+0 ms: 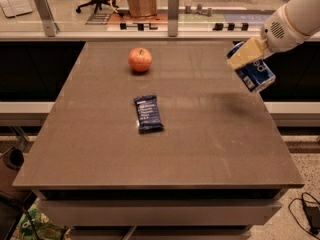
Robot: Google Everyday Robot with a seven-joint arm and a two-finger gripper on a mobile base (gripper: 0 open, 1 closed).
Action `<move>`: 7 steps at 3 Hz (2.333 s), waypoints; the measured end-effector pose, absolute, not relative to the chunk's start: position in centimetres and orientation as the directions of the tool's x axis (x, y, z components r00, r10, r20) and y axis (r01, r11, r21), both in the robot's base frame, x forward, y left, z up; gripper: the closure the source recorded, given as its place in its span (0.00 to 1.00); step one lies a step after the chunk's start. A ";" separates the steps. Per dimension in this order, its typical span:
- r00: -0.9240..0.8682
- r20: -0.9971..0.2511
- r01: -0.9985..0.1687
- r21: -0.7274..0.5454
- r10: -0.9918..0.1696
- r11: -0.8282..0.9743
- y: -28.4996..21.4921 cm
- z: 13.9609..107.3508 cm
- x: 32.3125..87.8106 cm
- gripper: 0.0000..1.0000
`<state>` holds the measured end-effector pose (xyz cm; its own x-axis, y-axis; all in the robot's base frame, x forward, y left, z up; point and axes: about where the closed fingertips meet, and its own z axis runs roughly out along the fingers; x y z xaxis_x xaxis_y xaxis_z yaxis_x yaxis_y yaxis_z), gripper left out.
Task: Place pepsi can upright
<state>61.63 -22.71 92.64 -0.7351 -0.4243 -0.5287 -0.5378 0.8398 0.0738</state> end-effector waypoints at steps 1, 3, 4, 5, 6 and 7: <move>-0.674 -0.632 -0.539 0.068 -0.382 0.840 -24.1 95.3 61.3 1.00; -0.481 -0.809 -0.617 0.041 -0.337 0.786 -23.8 99.9 60.4 1.00; -0.383 -0.863 -0.662 0.007 -0.330 0.750 -22.6 101.9 59.6 1.00; -0.292 -0.906 -0.704 -0.013 -0.306 0.710 -21.1 103.1 59.3 1.00; -0.240 -0.929 -0.735 -0.016 -0.282 0.678 -19.1 103.8 60.3 1.00; -0.199 -0.949 -0.767 -0.005 -0.246 0.642 -17.0 104.0 62.2 1.00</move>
Offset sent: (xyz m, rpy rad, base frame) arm -0.0164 -0.0282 0.0871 0.2278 -0.3782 0.0519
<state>62.20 -17.05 104.03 -0.1990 -0.2456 -0.9487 -0.7669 0.6417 -0.0053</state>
